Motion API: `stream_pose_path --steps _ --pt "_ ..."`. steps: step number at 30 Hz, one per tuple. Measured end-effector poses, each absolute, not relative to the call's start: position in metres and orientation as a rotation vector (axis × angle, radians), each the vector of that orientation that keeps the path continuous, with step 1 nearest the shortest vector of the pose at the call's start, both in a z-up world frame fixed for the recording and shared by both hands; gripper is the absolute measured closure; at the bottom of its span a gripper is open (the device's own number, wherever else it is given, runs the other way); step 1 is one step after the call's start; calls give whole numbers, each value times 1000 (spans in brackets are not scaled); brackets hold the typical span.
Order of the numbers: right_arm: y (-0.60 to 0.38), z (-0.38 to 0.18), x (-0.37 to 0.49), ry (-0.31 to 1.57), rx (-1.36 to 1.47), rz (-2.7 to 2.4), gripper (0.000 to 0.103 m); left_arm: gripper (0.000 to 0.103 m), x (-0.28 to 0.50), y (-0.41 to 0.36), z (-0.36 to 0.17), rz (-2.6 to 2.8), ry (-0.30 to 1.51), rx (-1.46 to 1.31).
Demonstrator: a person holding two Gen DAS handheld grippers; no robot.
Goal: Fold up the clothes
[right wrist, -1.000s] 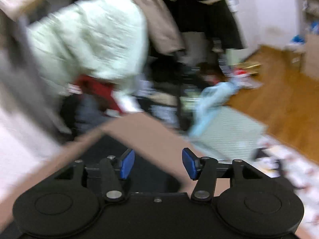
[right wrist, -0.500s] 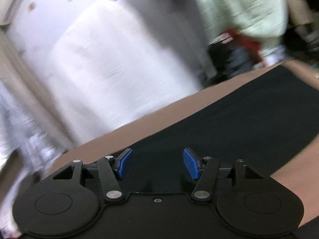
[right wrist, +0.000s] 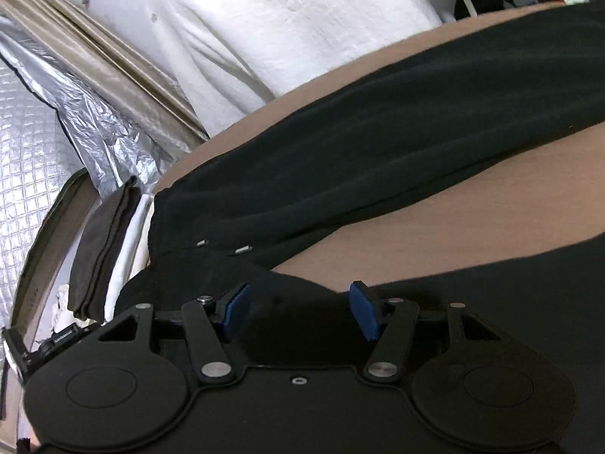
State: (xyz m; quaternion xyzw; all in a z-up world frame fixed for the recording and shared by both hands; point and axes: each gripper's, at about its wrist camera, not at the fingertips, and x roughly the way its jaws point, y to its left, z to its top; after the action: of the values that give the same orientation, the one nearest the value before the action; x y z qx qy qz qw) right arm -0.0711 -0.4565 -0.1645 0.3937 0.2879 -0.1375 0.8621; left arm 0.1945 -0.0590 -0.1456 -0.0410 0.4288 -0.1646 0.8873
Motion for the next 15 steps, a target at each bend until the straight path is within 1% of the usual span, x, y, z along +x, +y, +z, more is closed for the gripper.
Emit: stream_pose_path --steps 3,4,5,7,10,11,13,15 --pt "-457 -167 -83 586 837 -336 38 11 212 -81 -176 -361 1000 -65" --pt "-456 -168 -89 585 845 -353 38 21 214 -88 -184 -347 1011 -45" --pt "-456 -168 -94 585 852 -370 38 56 214 -93 -188 -351 999 -21" --pt "-455 -171 -104 590 855 -419 38 82 205 -98 -177 -319 960 73" --pt "-463 -169 -123 568 860 -491 38 84 178 -59 -137 -327 845 -43" --pt "-465 -167 -129 558 866 -510 38 84 173 -46 -134 -324 844 -75" --pt "-470 -163 -140 533 888 -542 38 84 174 -29 -145 -305 894 -120" --pt "-474 -158 -150 525 907 -576 38 84 188 -27 -177 -287 1033 -153"
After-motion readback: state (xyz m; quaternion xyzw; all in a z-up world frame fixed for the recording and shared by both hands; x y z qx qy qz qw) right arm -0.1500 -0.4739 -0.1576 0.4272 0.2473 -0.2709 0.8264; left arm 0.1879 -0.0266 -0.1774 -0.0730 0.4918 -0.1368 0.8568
